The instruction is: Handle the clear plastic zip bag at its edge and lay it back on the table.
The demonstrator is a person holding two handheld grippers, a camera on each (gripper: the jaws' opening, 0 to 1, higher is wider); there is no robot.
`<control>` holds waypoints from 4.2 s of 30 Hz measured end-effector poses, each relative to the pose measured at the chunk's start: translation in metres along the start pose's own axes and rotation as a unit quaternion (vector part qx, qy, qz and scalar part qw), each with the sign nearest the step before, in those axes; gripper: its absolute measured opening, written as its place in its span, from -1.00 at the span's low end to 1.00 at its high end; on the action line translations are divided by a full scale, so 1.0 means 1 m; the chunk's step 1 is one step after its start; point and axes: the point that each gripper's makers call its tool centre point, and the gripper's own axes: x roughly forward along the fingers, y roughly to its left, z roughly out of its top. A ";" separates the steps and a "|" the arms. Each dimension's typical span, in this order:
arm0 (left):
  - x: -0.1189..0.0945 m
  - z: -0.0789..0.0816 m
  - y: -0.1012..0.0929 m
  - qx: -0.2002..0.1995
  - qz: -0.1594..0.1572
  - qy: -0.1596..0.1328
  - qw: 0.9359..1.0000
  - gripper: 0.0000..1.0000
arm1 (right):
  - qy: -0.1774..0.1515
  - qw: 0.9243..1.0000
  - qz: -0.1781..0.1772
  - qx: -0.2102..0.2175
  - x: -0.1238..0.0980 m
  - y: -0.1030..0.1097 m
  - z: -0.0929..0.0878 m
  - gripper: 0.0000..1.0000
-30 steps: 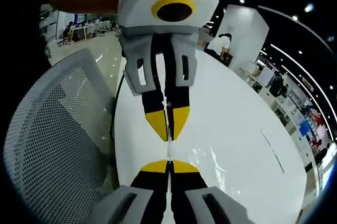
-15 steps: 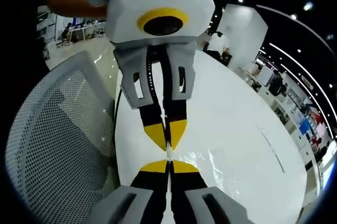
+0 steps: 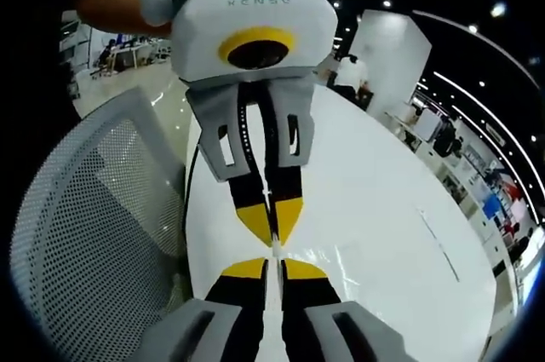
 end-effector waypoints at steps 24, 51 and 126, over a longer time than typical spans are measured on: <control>-0.001 0.007 -0.006 0.015 -0.020 0.001 1.000 -1.00 | 0.001 1.000 0.009 -0.014 0.007 0.002 0.004 -0.95; 0.001 0.008 -0.008 0.008 -0.027 0.000 1.000 -1.00 | 0.010 1.000 0.014 -0.026 0.009 0.004 0.002 -1.00; -0.009 -0.003 -0.004 -0.015 -0.026 -0.001 1.000 -1.00 | 0.005 1.000 0.009 -0.014 0.005 0.000 0.003 -1.00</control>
